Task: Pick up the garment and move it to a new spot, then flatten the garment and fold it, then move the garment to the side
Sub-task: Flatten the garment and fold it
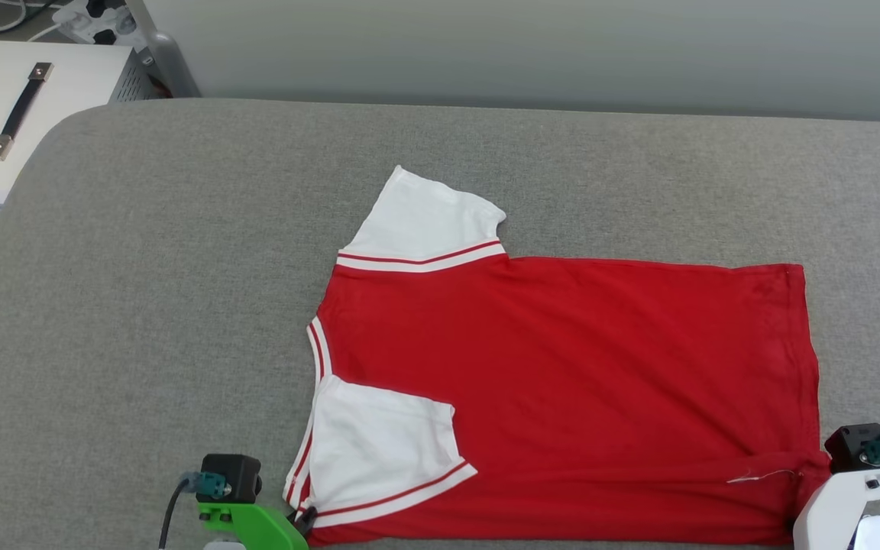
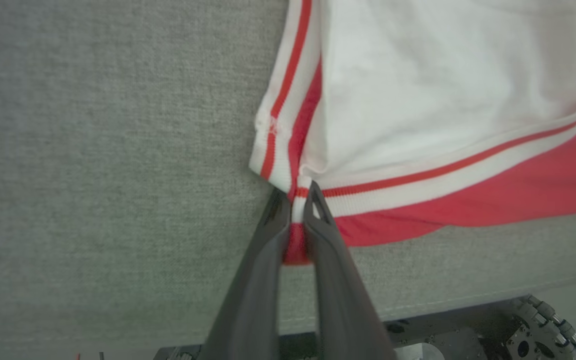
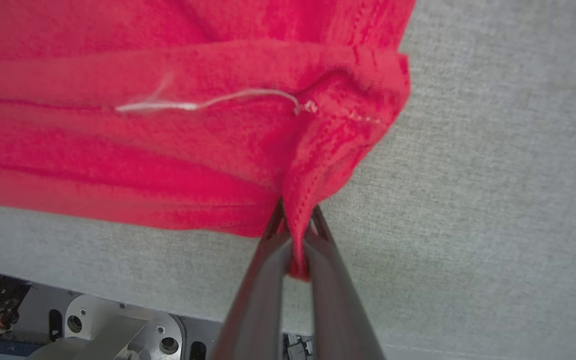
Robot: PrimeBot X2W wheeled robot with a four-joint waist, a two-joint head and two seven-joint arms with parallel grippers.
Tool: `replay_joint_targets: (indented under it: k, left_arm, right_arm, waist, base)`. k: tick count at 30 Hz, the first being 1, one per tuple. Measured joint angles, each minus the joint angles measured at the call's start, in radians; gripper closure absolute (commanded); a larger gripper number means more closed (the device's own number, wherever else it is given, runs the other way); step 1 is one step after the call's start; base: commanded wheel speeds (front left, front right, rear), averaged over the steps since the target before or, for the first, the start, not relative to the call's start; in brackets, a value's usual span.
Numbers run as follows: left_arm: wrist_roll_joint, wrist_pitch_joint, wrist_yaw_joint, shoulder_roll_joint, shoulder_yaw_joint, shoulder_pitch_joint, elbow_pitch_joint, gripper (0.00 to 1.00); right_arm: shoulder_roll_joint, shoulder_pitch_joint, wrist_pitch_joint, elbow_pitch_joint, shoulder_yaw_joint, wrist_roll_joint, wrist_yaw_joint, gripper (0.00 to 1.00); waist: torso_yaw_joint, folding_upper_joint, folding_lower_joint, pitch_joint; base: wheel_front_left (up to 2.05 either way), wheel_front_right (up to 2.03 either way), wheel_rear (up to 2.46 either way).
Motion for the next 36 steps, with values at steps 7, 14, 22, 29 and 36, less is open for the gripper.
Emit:
replay_joint_targets:
  k: [7,14,22,29,36]
  left_arm:
    - [0.006,0.000,-0.011,-0.002,-0.007,-0.015,0.024,1.00]
    - [0.007,-0.023,-0.017,-0.011,-0.005,-0.019,0.042,0.00]
    - [0.042,-0.123,-0.008,-0.015,0.022,-0.035,0.019,0.00]
    - [0.117,-0.272,-0.006,-0.011,0.044,-0.079,-0.066,0.00]
    - [0.186,-0.415,-0.009,-0.022,0.065,-0.085,-0.084,0.00]
  right_arm:
    - [-0.002,-0.022,-0.022,0.039,0.012,-0.004,0.000,1.00]
    - [0.000,-0.026,-0.055,0.065,0.016,0.000,0.000,0.00]
    - [-0.002,-0.049,-0.174,0.044,0.023,0.027,0.000,0.00]
    - [0.000,-0.070,-0.322,-0.026,0.013,0.026,0.000,0.00]
    - [0.051,-0.073,-0.540,-0.067,0.001,0.004,0.000,0.00]
  waist:
    - [0.001,0.0000,0.0000,0.011]
    - [-0.002,-0.0001,0.0000,-0.011]
    - [-0.009,0.0000,0.0000,-0.058]
    - [-0.021,-0.0001,0.0000,-0.098]
    - [-0.041,0.0000,0.0000,-0.110]
  base:
    - [0.00,0.00,0.00]
    - [0.00,0.00,0.00]
    - [0.00,0.00,0.00]
    - [0.00,0.00,0.00]
    - [0.00,0.00,0.00]
